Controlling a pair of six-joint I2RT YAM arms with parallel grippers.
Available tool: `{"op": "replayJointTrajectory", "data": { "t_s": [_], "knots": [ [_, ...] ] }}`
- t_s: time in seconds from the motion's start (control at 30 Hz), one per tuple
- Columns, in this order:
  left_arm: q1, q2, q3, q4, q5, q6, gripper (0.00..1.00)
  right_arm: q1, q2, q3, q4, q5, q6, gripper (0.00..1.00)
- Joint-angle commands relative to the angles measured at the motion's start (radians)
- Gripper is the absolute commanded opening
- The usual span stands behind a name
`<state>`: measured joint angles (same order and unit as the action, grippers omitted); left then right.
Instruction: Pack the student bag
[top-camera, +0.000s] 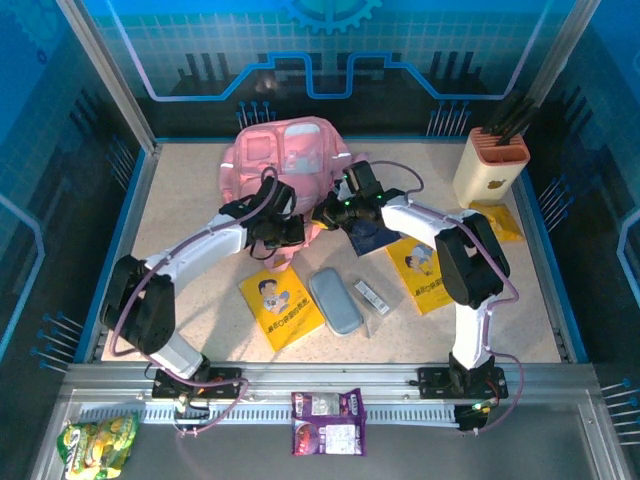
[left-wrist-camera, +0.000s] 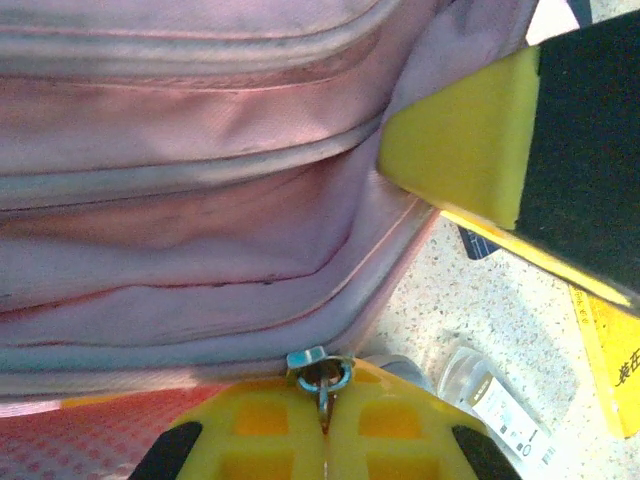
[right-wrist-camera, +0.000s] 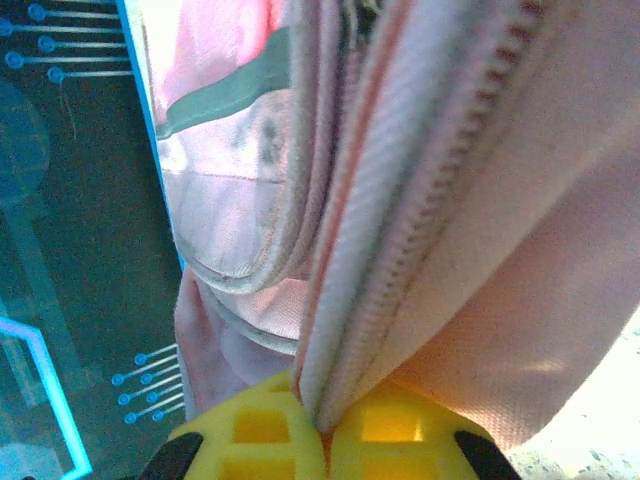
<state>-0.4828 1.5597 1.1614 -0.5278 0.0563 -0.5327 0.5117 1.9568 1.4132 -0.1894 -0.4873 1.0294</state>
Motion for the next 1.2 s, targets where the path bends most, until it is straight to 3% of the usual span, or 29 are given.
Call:
{"op": "replayJointTrajectory", "data": {
  "t_s": [0.0,0.23,0.37,0.6,0.67,0.77,0.97,1.03,1.17],
  "knots": [
    [0.018,-0.119,-0.061,-0.183,-0.062,0.03,0.0,-0.077,0.002,0.085,-0.1,0.062,-0.203,0.0],
    [0.095,-0.162,-0.151,-0.166,0.017,0.04,0.0,-0.135,0.054,0.202,-0.172,-0.022,-0.286,0.0],
    [0.097,-0.129,-0.132,-0.181,-0.009,0.042,0.0,-0.158,0.087,0.267,-0.203,0.026,-0.308,0.0],
    [0.062,-0.093,-0.097,-0.064,0.071,-0.043,0.0,-0.169,0.193,0.438,-0.282,0.089,-0.348,0.01],
    [0.058,-0.088,-0.103,-0.006,0.085,-0.084,0.0,-0.169,0.189,0.435,-0.292,0.069,-0.351,0.1],
    [0.056,-0.066,-0.093,0.047,0.103,-0.1,0.0,-0.164,0.122,0.361,-0.28,0.056,-0.349,0.34],
    [0.037,-0.026,-0.059,0.133,0.163,-0.093,0.0,-0.14,-0.038,0.171,-0.343,0.045,-0.293,0.7],
    [0.022,-0.014,-0.046,0.131,0.155,-0.089,0.0,-0.127,-0.099,0.065,-0.289,0.031,-0.222,0.78],
    [0.003,0.022,-0.015,0.114,0.147,-0.076,0.0,-0.069,-0.18,-0.068,-0.189,0.051,-0.095,0.83]
  ]
}}
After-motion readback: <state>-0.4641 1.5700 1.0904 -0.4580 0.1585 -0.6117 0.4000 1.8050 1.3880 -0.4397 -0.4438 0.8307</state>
